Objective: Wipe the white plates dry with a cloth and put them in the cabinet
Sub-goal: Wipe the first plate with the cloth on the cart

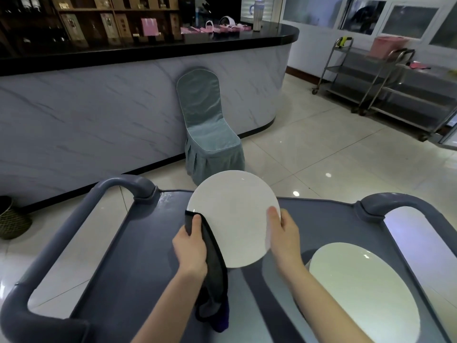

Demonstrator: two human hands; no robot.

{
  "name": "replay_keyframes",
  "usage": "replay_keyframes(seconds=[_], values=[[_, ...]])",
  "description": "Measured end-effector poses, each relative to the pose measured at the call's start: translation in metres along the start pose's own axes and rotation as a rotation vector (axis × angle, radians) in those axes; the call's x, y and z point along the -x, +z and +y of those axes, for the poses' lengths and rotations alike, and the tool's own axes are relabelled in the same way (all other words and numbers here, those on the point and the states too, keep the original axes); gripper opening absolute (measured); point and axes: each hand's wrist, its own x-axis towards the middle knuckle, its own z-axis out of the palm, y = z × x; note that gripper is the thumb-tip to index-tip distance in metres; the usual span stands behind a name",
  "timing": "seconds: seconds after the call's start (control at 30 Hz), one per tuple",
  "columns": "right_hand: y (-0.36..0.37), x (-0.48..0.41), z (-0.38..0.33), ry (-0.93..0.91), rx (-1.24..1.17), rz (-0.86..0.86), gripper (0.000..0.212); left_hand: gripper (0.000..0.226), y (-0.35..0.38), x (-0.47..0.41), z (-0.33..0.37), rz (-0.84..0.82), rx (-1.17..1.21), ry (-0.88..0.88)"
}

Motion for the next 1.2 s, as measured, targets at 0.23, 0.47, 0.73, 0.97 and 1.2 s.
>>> replay_keyframes(seconds=[0.23,0.47,0.73,0.97,1.2], values=[[-0.026,-0.043,-0.050,-0.341,0.470,-0.568,0.010,0.031,-0.002,-0.026,0.047,-0.480,-0.593,0.621],[-0.028,-0.036,-0.056,-0.393,0.383,-0.378,0.049,0.034,0.007,-0.020,0.051,-0.458,-0.521,0.610],[0.036,0.025,-0.025,0.111,-0.366,0.342,0.032,0.023,0.030,0.037,-0.004,0.086,0.191,-0.172],[-0.003,0.025,-0.008,-0.160,0.027,-0.127,0.021,0.033,0.004,-0.001,0.024,0.025,0.051,-0.071],[-0.033,0.005,-0.009,-1.264,1.160,-0.428,0.060,0.034,-0.008,-0.024,0.048,-0.152,-0.199,0.022]])
